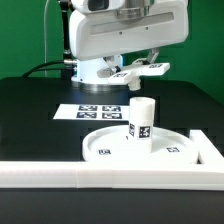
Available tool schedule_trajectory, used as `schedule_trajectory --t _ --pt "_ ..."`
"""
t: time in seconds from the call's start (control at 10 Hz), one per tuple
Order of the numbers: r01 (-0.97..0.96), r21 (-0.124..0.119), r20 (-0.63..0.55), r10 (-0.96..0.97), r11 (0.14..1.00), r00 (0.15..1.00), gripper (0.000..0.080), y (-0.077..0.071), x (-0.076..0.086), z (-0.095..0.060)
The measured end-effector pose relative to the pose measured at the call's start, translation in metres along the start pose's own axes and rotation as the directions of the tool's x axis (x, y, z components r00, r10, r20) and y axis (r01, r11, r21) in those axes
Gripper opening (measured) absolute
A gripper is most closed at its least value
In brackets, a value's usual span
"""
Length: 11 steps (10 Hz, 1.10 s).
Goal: Assemble round table
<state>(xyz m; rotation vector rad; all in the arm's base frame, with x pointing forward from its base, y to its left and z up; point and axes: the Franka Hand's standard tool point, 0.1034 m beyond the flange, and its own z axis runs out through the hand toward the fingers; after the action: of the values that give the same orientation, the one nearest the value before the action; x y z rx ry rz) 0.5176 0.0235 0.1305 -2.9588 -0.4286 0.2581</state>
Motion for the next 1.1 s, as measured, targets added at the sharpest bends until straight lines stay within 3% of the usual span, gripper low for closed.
schedule_trajectory --t 0.4,0.6,0.7,0.8,1.0,1.1 --pt "0.146 -0.064 -0.056 -0.149 0.987 0.987 0.0466 -0.001 0.026 -0.033" --pt "0.139 -0.059 -0.047 -0.142 0.989 0.989 0.0466 0.001 0.023 -0.028" --pt "0.199 -0.08 -0.061 -0.204 0.977 0.977 0.0466 0.003 0.027 -0.027" --pt "0.301 -0.127 -0.093 -0.313 0.945 0.945 0.0466 0.005 0.033 -0.021" --pt "0.386 -0.194 -0.053 -0.402 0.902 0.914 0.0466 0.001 0.039 -0.017" --pt "0.417 -0.212 -0.028 -0.433 0.884 0.901 0.0466 -0.001 0.041 -0.013"
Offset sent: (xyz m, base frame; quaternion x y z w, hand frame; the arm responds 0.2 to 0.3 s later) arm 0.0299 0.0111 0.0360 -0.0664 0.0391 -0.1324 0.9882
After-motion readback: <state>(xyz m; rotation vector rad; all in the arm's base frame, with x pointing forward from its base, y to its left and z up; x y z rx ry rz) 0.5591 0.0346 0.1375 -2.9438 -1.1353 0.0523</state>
